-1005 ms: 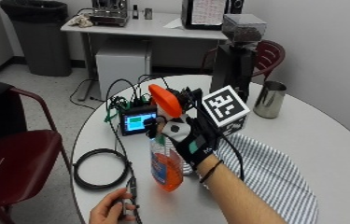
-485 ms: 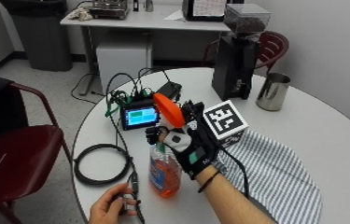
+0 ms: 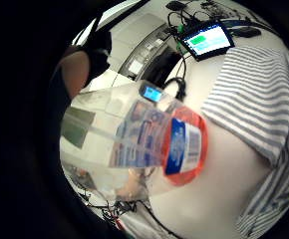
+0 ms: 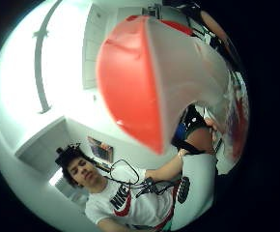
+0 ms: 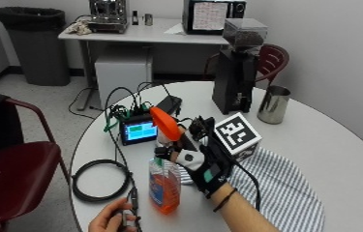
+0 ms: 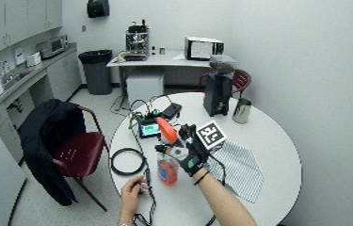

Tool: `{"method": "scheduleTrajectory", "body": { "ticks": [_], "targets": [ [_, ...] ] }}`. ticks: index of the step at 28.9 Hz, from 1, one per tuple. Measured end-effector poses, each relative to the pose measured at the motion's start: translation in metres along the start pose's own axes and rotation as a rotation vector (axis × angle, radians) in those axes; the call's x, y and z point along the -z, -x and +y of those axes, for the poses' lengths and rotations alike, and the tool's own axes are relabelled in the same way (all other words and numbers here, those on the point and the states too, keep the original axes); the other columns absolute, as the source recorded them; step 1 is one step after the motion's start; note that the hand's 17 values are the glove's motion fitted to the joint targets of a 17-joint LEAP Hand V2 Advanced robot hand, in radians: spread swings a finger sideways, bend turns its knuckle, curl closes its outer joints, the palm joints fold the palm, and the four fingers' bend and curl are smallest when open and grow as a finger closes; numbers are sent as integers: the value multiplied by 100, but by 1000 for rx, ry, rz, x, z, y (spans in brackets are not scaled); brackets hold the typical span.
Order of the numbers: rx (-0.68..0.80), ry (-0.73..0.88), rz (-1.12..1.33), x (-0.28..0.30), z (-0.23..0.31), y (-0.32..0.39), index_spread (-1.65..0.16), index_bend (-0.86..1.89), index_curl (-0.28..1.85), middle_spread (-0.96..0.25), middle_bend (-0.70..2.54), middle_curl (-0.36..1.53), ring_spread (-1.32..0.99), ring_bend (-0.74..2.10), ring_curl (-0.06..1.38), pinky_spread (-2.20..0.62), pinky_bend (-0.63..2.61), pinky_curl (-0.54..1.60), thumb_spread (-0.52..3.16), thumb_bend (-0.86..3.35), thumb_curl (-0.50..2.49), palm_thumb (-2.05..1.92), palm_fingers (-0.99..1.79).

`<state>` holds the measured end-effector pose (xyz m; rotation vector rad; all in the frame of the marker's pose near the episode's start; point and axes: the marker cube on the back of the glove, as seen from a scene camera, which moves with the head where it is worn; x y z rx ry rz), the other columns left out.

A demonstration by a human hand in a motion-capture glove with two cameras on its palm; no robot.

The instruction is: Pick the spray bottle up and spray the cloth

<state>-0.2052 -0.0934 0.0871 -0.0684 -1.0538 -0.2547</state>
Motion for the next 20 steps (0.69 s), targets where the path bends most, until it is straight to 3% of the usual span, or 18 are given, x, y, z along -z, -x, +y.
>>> {"method": "scheduleTrajectory", "body": {
  "ticks": [8,20],
  "targets": [
    [9,-35,-18,26,37,0,-37,12,11,-11,47,44,-7,57,37,9,38,35,81,-2,69,96,59],
    [-10,-43,173,59,155,-11,-36,11,15,-9,45,42,-5,53,36,11,35,35,86,-2,67,96,70]
  ]
}}
